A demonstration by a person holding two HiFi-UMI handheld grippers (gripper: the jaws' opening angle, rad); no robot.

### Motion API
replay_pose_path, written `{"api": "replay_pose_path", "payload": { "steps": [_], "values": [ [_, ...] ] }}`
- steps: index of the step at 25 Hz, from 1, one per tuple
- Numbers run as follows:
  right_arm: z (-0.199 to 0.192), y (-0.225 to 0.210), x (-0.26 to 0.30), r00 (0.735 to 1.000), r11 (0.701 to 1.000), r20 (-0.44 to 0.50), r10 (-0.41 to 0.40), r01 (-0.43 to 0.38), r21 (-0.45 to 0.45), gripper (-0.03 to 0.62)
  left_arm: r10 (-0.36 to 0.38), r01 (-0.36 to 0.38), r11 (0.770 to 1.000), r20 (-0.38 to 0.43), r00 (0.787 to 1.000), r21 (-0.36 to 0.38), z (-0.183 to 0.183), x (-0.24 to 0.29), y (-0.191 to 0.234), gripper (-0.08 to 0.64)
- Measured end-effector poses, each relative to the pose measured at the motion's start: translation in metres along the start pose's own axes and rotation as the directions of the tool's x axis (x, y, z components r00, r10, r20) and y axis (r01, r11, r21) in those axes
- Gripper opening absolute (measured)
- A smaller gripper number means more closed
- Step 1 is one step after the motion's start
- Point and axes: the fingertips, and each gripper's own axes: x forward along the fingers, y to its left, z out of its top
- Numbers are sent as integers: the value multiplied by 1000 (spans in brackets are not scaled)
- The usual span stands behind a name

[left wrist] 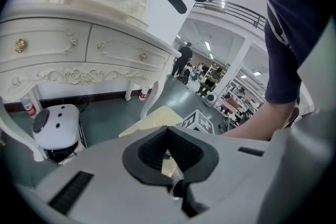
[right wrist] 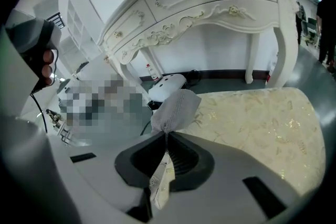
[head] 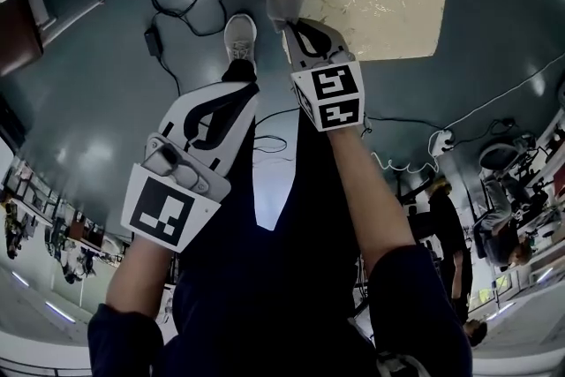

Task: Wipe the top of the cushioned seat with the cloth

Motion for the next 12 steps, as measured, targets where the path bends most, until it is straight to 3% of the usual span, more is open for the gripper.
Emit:
{"api": "replay_pose_path", "payload": {
  "steps": [12],
  "values": [
    [-20,-49,-17,999,999,-30,-40,40,25,40,-43,44,999,-31,999,17,11,37,-23,7]
  ]
}}
